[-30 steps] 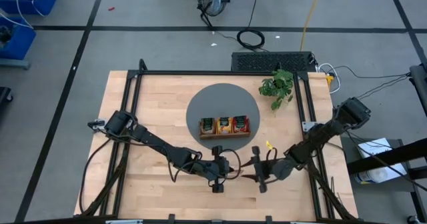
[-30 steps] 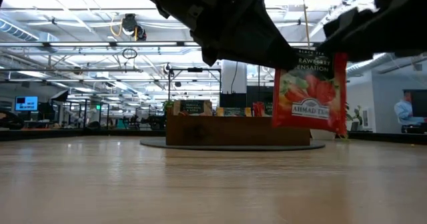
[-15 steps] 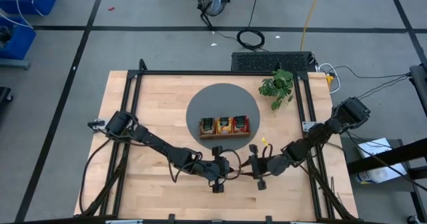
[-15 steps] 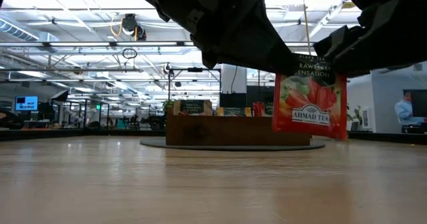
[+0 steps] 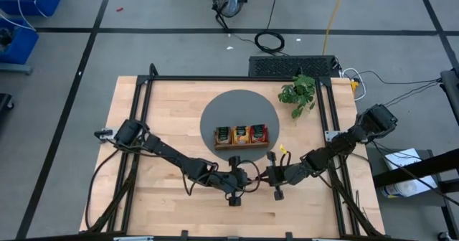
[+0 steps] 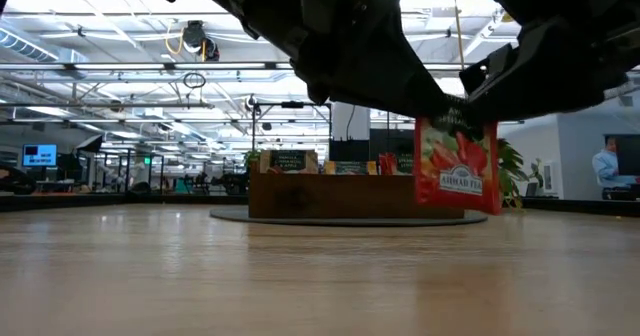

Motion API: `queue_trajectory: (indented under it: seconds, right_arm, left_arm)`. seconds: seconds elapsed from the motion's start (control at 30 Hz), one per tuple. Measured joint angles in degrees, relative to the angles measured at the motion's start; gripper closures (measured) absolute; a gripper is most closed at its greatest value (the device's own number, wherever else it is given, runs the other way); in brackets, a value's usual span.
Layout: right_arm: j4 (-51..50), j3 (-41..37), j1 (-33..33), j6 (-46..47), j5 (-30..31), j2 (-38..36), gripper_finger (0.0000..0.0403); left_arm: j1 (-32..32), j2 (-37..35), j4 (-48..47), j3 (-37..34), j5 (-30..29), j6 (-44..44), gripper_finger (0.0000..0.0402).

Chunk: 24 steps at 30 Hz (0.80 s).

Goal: Pick & Place Tea
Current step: Put the red tea bag into the right slot of the wooden organizer

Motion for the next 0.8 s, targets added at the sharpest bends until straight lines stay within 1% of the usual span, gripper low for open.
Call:
queue_trajectory:
  seconds: [0.13,0.27,0.37,0.47,0.57,0.63,0.73,0.8]
  right_arm:
    - [-1.88,0.00,-1.16,0.09,-0.08,0.00,0.0402]
    - [-3.25,0.00,-2.06,0.45,-0.08,0.00,0.0402]
    - [-4.43,0.00,-2.53,-0.31,-0.06,-0.43,0.0402]
    - [-6.90,0.03,-3.44,-2.38,0.16,-3.53,0.0402]
    - [-13.36,0.26,-5.57,-4.03,0.39,-9.87,0.0403]
    - [-19.95,1.72,-7.56,-5.00,0.43,-14.54,0.0403]
    - [-30.55,5.00,-11.21,-8.11,0.34,-20.48,0.0403]
    - [-36.25,6.92,-13.88,-11.90,0.29,-23.12,0.0403]
  left_arm:
    - [-0.54,-0.06,-0.21,0.00,-0.01,4.04,0.0338]
    - [-1.51,-0.63,-2.20,-0.01,0.13,5.88,0.0303]
    - [-2.28,-1.27,-4.42,0.02,0.14,4.59,0.0279]
    - [-3.52,-1.32,-9.20,0.00,0.30,1.33,0.0264]
    - [-5.56,-1.31,-12.32,-0.02,0.99,0.03,0.0260]
    - [-7.39,-1.31,-13.03,-0.03,0.88,0.33,0.0259]
    - [-10.73,-1.31,-12.55,-0.04,-1.18,2.39,0.0259]
    - [-12.83,-1.31,-12.39,-0.04,-2.62,4.10,0.0264]
